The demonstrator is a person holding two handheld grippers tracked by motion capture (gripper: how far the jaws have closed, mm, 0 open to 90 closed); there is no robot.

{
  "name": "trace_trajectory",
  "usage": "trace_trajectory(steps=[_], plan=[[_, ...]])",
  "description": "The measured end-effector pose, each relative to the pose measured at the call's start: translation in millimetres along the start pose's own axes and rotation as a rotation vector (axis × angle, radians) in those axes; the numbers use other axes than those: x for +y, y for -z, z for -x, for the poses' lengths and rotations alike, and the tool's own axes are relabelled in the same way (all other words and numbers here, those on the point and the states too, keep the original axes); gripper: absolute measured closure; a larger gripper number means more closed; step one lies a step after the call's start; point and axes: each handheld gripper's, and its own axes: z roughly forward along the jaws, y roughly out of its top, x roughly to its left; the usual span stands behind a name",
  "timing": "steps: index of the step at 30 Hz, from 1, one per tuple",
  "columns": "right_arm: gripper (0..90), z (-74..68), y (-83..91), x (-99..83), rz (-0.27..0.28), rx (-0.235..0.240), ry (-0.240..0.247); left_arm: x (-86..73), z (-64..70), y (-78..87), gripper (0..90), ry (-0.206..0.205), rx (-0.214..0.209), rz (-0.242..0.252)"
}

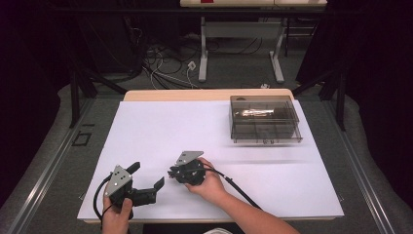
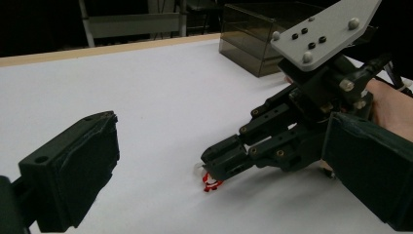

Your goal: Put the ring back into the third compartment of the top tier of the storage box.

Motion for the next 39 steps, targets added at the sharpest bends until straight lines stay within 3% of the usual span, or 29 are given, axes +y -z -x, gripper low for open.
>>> trace_trajectory(steps=[2,16,27,36,39], plan=[[84.9,-1.2,1.6,0.9,-0.018,-0.004,-0.023,0.0,0.0,-0.1,0.4,0.000,0.000,0.000],[85.4,-1.4,2.1,1.4,-0.012,-0.009,-0.013,0.0,-0.1,0.0,0.4,-0.001,0.000,0.000],[85.3,-2.0,7.3,4.5,-0.003,-0.013,-0.045,0.1,-0.5,-0.2,0.4,-0.009,0.002,-0.001],[85.3,-1.9,14.9,8.7,0.027,-0.011,-0.074,-0.2,0.1,-0.8,0.4,-0.003,0.001,0.000],[85.3,-0.1,17.6,10.4,0.042,-0.010,-0.052,-0.1,0.1,-0.7,0.4,-0.004,-0.002,-0.005]])
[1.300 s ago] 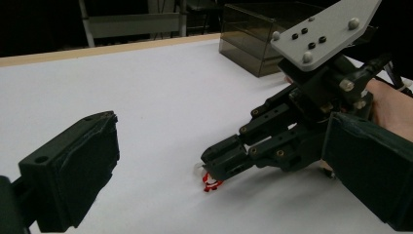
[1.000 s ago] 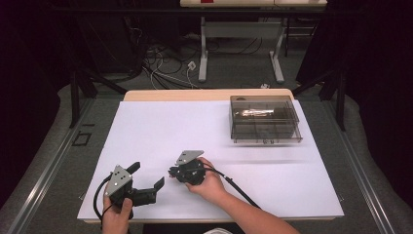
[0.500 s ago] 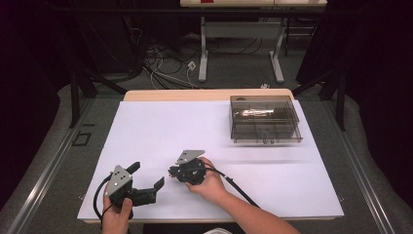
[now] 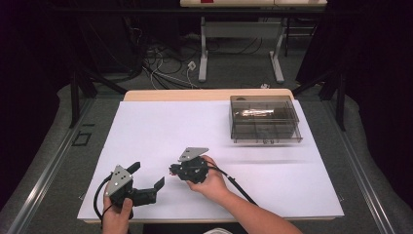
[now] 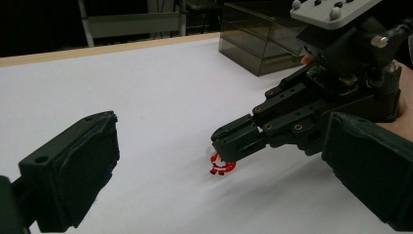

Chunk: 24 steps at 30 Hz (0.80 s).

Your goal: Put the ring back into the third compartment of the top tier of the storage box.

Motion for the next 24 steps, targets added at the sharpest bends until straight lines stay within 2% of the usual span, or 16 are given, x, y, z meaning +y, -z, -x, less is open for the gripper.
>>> trace_trajectory(steps=[1,5,9,15,17,24], plan=[[85.3,-0.9,2.1,0.6,-0.012,0.005,-0.012,-0.1,0.0,-0.2,0.4,0.000,0.000,0.000],[85.3,-2.0,6.3,2.4,-0.008,0.000,-0.011,-0.3,0.0,-0.6,0.4,0.001,-0.001,0.000],[85.3,-2.7,14.4,5.3,0.015,0.003,-0.010,-0.8,-0.3,-1.9,0.4,0.000,0.008,0.005],[85.3,-1.1,20.4,7.3,0.027,0.005,-0.015,-1.0,-0.7,-1.9,0.4,0.003,0.019,0.002],[85.3,-0.8,22.3,7.8,0.012,0.012,-0.018,-1.1,-0.8,-1.9,0.4,0.004,0.020,0.001],[85.3,1.2,33.5,10.2,0.040,0.009,-0.025,-1.2,-2.0,-1.5,0.4,0.007,0.028,-0.004]])
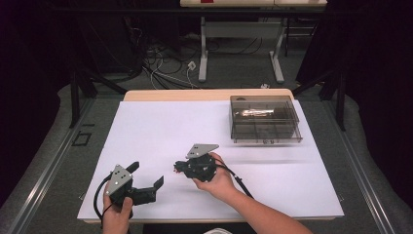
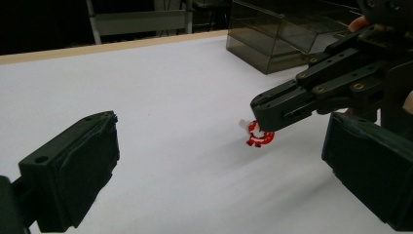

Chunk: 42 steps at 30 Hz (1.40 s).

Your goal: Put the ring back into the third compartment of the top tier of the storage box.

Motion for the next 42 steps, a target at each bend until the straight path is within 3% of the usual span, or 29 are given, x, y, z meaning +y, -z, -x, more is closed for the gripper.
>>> trace_trajectory(steps=[18,23,25,42], plan=[[85.2,9.8,38.4,5.2,0.000,-0.021,-0.040,0.0,1.5,-0.8,0.4,-0.010,0.008,-0.004],[85.2,12.8,50.0,6.7,0.023,-0.035,-0.054,0.0,1.4,-0.8,0.4,-0.010,0.007,-0.005],[85.2,15.0,54.4,7.8,0.006,-0.031,-0.057,0.0,1.5,-1.0,0.4,-0.010,0.008,-0.004],[85.2,30.4,82.6,16.4,0.041,-0.079,-0.087,-0.2,1.5,-1.2,0.4,-0.007,0.004,-0.006]])
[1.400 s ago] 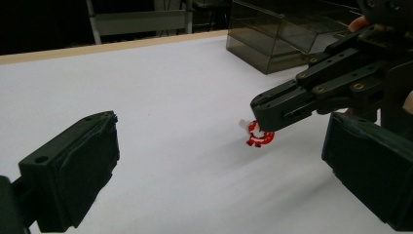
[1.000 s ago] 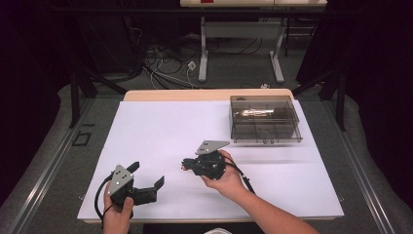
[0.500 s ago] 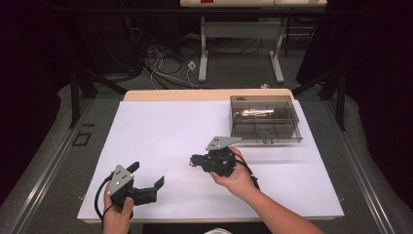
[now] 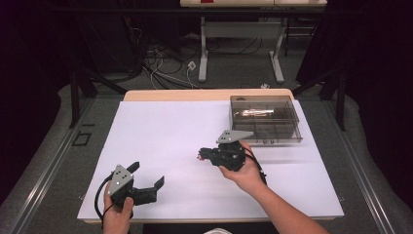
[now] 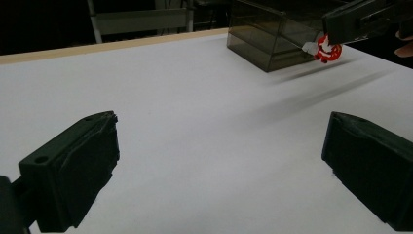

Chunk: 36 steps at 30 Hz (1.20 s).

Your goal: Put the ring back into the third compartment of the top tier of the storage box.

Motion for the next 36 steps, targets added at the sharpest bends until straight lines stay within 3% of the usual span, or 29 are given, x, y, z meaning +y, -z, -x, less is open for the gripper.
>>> trace_trajectory(steps=[14,27,36], plan=[[85.2,13.1,23.7,11.0,0.043,-0.037,-0.030,0.2,0.1,0.4,0.4,0.000,-0.003,0.001],[85.2,39.0,47.3,15.8,0.092,-0.097,-0.084,0.3,-0.3,0.6,0.4,-0.001,-0.003,0.002],[85.2,62.9,69.8,16.7,0.128,-0.158,-0.148,0.2,-0.3,0.4,0.4,0.002,-0.003,0.003]])
